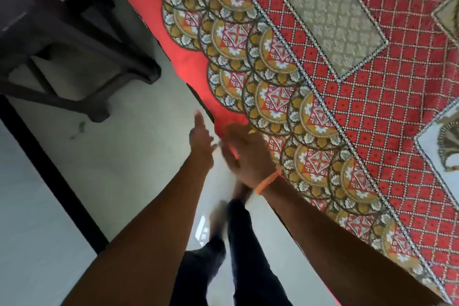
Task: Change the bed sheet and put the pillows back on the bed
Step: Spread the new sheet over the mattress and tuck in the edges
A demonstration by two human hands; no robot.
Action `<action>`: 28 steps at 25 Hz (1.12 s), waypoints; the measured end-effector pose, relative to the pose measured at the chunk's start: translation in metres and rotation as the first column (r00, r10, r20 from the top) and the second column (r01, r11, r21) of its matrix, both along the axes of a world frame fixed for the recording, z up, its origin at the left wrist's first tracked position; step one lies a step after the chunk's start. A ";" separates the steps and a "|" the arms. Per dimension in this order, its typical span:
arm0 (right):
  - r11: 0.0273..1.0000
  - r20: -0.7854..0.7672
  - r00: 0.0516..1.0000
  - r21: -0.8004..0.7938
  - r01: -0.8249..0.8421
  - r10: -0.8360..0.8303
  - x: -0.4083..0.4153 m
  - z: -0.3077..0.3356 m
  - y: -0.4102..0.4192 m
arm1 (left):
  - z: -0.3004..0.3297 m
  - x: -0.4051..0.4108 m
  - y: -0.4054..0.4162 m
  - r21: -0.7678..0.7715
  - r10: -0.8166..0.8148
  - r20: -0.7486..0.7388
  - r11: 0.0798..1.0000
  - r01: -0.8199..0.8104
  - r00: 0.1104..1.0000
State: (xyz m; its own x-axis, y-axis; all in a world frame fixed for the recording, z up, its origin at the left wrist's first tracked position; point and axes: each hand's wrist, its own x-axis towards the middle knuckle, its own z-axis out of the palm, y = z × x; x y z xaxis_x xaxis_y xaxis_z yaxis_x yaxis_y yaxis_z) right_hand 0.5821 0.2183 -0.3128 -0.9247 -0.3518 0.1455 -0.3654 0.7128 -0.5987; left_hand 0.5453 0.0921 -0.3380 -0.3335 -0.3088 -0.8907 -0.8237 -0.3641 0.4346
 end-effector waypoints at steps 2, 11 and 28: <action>0.944 0.043 0.943 0.057 0.326 -0.329 -0.034 -0.001 0.021 | 0.000 -0.043 0.016 -0.062 -0.029 -0.033 0.998 0.027 0.999; 0.744 0.062 0.996 0.668 0.012 -0.071 -0.071 -0.039 -0.009 | -0.025 -0.042 -0.017 -0.382 -0.288 0.024 0.882 0.275 0.957; 0.688 0.051 0.967 0.713 0.139 -0.248 -0.234 -0.044 -0.121 | -0.035 -0.168 -0.079 -0.278 -0.074 0.115 0.955 0.103 0.991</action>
State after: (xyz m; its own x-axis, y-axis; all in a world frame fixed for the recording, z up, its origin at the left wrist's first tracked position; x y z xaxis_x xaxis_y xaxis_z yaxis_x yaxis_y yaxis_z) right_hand 0.3476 0.0969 -0.3571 -0.9743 -0.1115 -0.1959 -0.1274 0.9894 0.0704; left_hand 0.3771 0.0130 -0.3734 -0.2828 -0.5266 -0.8017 -0.8923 -0.1621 0.4213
